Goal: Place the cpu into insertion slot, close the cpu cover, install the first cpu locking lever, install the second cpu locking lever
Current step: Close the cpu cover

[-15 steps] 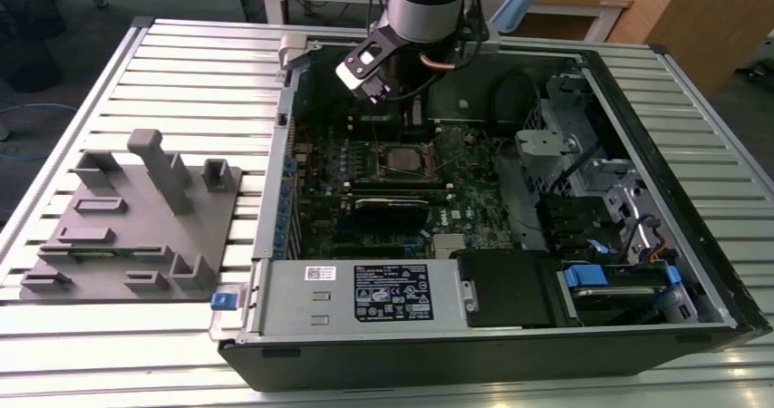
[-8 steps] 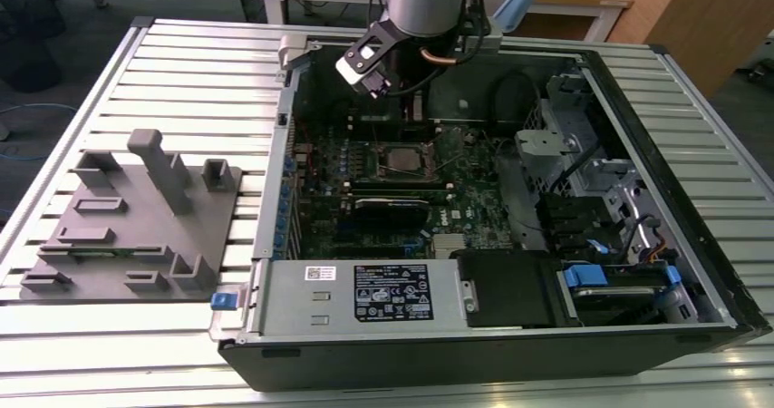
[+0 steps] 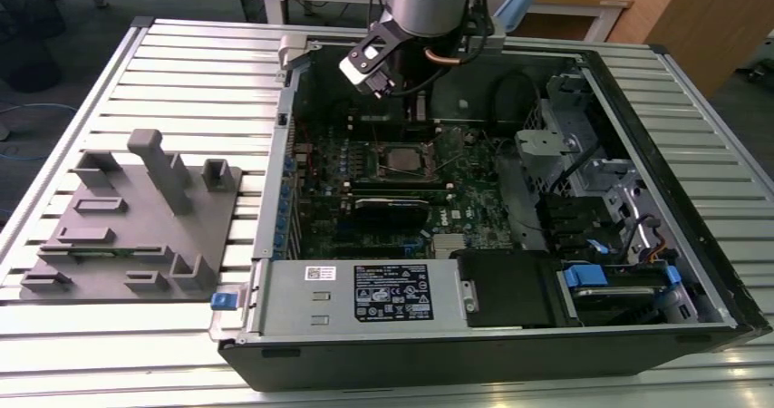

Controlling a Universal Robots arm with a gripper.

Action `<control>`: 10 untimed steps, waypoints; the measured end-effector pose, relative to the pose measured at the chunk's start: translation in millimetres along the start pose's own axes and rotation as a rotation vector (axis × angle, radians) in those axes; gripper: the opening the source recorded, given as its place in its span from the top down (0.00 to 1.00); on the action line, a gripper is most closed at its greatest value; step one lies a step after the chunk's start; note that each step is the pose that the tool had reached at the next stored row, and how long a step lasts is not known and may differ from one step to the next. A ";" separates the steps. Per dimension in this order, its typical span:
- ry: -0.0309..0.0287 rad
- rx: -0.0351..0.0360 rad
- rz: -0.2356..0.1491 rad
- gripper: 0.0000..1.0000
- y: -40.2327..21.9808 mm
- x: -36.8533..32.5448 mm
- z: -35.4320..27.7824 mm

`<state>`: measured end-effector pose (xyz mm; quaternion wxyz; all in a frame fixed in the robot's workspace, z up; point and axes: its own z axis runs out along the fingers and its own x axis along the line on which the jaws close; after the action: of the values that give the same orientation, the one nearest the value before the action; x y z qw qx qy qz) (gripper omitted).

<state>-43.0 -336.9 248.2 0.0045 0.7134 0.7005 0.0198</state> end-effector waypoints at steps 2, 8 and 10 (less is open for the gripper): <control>0.0001 -0.0001 0.000 0.89 0.1 0.0 0.1; 0.0001 -0.0001 0.000 0.89 0.3 0.1 -3.4; 0.0000 -0.0001 0.000 0.89 0.3 0.2 -5.4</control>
<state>-42.8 -336.9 253.5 0.0045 0.7134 0.7005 0.0198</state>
